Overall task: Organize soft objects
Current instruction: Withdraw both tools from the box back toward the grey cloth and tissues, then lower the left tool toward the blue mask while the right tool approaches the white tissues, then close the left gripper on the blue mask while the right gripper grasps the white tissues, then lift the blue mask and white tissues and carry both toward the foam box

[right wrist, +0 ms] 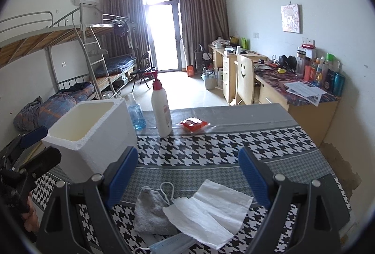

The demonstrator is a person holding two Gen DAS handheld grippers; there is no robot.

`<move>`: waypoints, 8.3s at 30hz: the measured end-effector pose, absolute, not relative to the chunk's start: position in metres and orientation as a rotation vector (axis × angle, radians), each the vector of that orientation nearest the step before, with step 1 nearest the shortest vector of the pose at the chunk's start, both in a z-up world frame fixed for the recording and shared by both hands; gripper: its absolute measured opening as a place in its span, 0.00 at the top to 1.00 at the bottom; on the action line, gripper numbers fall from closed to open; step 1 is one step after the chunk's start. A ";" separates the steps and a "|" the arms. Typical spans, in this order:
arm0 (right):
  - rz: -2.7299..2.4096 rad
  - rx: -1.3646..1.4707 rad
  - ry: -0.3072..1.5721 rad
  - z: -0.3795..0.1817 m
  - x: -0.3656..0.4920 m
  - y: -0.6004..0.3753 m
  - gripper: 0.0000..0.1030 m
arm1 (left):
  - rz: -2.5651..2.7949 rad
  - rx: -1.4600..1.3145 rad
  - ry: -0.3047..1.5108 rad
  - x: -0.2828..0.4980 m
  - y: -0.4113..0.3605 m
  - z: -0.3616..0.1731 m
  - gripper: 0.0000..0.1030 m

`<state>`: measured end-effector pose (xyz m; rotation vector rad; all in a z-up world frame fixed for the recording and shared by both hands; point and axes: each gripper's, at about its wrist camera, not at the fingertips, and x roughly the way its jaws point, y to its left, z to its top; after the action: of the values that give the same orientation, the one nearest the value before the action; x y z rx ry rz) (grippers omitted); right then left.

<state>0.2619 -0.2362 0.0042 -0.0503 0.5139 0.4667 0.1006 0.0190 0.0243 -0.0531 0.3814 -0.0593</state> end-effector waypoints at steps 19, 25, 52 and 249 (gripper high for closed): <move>0.416 -0.054 0.590 -0.024 0.272 -0.262 0.12 | -0.127 -0.069 0.429 0.107 -0.007 0.004 0.01; 0.401 -0.052 0.600 -0.028 0.272 -0.270 0.12 | -0.159 -0.051 0.453 0.107 -0.018 -0.003 0.01; 0.370 -0.027 0.681 -0.058 0.288 -0.290 0.12 | -0.300 0.029 0.596 0.114 -0.072 -0.050 0.06; 0.582 0.040 0.501 0.031 0.264 -0.266 0.93 | -0.224 0.041 0.372 0.112 -0.023 0.049 0.97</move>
<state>0.2641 -0.2663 0.0306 0.0402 0.5006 0.5822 0.1116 -0.0228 0.0492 0.0407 0.3716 -0.2237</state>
